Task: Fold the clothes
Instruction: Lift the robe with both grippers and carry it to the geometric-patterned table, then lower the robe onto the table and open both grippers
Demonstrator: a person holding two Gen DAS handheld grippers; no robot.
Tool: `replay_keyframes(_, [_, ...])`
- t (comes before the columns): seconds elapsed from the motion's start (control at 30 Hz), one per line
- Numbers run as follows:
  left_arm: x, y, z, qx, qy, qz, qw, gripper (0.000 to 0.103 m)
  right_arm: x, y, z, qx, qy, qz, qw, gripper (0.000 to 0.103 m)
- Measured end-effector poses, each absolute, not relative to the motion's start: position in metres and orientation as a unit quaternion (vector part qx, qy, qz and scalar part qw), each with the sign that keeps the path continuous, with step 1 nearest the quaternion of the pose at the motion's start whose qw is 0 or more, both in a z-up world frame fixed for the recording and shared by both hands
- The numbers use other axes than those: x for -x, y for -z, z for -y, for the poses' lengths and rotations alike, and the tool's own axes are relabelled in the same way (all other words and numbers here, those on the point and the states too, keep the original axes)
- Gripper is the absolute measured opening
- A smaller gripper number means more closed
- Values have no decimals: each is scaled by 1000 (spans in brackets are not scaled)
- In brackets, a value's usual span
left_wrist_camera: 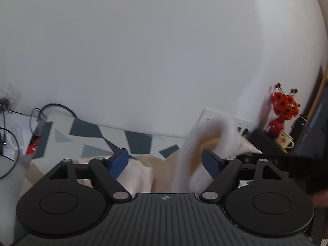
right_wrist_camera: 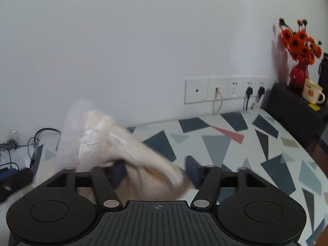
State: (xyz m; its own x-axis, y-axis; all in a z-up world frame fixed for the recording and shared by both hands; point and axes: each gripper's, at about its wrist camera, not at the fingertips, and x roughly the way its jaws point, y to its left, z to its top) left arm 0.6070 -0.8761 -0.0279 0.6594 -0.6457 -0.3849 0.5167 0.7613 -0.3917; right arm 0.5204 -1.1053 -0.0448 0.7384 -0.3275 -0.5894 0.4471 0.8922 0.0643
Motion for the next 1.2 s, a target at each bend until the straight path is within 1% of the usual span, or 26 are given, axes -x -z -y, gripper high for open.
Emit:
replay_keyframes(0.07, [-619,31,861,164,312,-277,894,85,-514,48,1116,-102,218,-285,928,76])
replay_keyframes(0.13, [-619,44,844,202,287,-302,886,85,-509,44,1132,-107,218,-288,926,77])
replay_keyframes(0.2, [-611,59,834,220,268,-320,882,85,-498,43,1137,-108,205,-289,929,79])
replay_keyframes(0.23, [-606,65,834,214,265,-329,881,86,-490,45,1135,-101,195,-290,932,83])
replay_keyframes(0.37, [-573,93,856,153,269,-388,868,91,-447,47,1124,-77,154,-293,940,89])
replay_keyframes(0.4, [-564,101,864,141,273,-407,860,91,-436,50,1122,-75,141,-294,942,94])
replay_keyframes(0.43, [-556,108,873,132,275,-428,851,91,-427,55,1121,-72,123,-296,944,98])
replay_keyframes(0.5, [-543,120,888,120,264,-455,842,91,-410,69,1120,-60,88,-304,947,101])
replay_keyframes(0.6, [-528,126,901,116,229,-471,844,91,-402,108,1124,-16,54,-339,939,101])
replay_keyframes(0.67, [-525,125,907,113,196,-470,853,91,-407,137,1135,0,44,-353,935,99])
replay_keyframes(0.7, [-524,123,910,109,169,-471,859,92,-410,149,1140,12,36,-353,935,93])
replay_keyframes(0.73, [-521,121,912,107,136,-471,865,92,-413,158,1143,22,20,-350,936,79])
replay_keyframes(0.77, [-520,119,915,108,102,-472,869,92,-416,164,1148,23,-7,-347,938,70])
replay_keyframes(0.8, [-518,118,918,115,71,-474,870,93,-419,168,1154,17,-38,-347,937,52])
replay_keyframes(0.83, [-515,117,923,126,47,-476,869,93,-422,169,1161,5,-68,-348,935,30])
replay_keyframes(0.87, [-513,117,927,136,23,-479,867,93,-423,166,1170,-11,-95,-346,933,19])
replay_keyframes(0.9, [-511,115,933,144,4,-481,865,93,-423,163,1183,-34,-119,-340,932,2])
replay_keyframes(1.03, [-506,109,968,149,3,-482,864,93,-421,142,1247,-139,-152,-310,928,2])
replay_keyframes(1.13, [-502,104,996,142,23,-476,867,95,-425,128,1304,-171,-110,-290,935,2])
replay_keyframes(1.2, [-500,100,1015,137,37,-473,870,95,-431,123,1349,-183,-53,-278,942,2])
